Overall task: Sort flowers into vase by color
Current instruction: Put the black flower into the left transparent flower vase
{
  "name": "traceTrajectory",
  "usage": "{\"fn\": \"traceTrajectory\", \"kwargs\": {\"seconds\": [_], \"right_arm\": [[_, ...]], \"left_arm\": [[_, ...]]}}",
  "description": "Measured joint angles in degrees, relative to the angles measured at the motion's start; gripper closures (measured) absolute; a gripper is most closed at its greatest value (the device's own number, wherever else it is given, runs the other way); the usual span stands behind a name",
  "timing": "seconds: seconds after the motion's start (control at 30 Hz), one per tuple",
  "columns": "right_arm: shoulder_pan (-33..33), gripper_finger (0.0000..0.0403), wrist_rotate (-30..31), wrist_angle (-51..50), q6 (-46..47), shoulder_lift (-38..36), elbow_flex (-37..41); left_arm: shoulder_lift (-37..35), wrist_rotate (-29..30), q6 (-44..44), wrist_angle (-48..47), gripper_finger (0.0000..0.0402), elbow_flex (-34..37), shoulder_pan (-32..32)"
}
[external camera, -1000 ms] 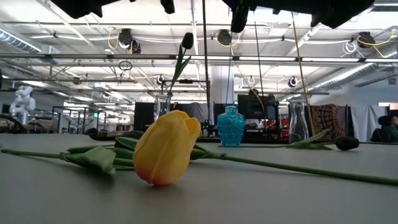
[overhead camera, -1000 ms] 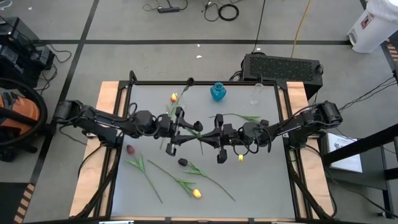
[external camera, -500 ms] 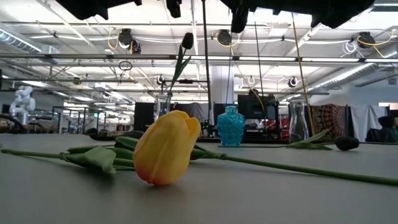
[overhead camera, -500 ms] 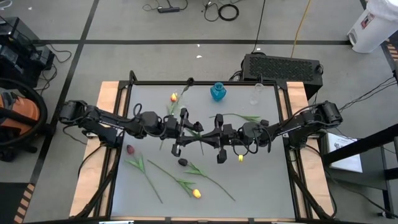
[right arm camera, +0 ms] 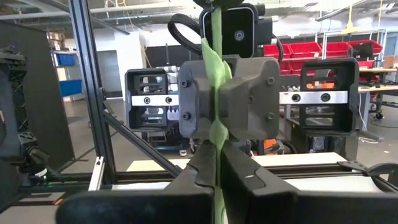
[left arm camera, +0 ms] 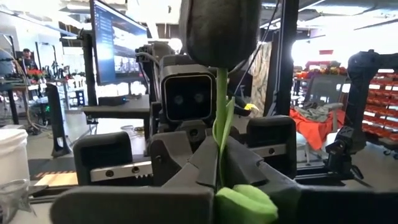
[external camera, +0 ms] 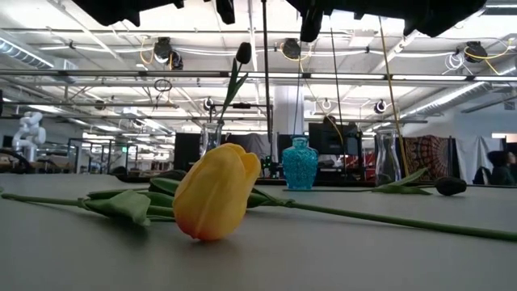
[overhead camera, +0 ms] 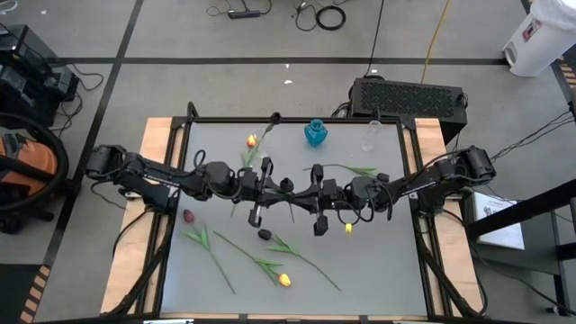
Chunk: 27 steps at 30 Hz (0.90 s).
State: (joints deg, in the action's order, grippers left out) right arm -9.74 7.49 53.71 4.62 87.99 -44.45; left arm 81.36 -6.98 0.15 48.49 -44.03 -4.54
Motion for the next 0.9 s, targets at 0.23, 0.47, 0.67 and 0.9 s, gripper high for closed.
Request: {"fn": "traceTrajectory", "kwargs": {"seconds": [0.23, 0.47, 0.67, 0.9], "right_arm": [[0.0, 0.0403, -0.02, -0.05, -0.1, 0.0, 0.0], [-0.11, 0.0375, -0.02, -0.18, -0.98, 0.02, 0.02], [-0.83, 0.0314, -0.06, 0.09, -1.14, 0.02, 0.02], [-2.07, 0.0275, -0.1, 0.51, -2.28, 0.02, 0.02]], "left_arm": [[0.0, 0.0, 0.65, -0.21, 0.0394, 0.0, 0.0], [-0.26, 0.0, 0.78, -1.23, 0.0394, 0.0, 0.0], [-3.36, -0.19, 2.26, -6.09, 0.0394, 0.09, 0.0], [-10.12, 3.86, 5.13, -16.14, 0.0395, 0.09, 0.02]]}}
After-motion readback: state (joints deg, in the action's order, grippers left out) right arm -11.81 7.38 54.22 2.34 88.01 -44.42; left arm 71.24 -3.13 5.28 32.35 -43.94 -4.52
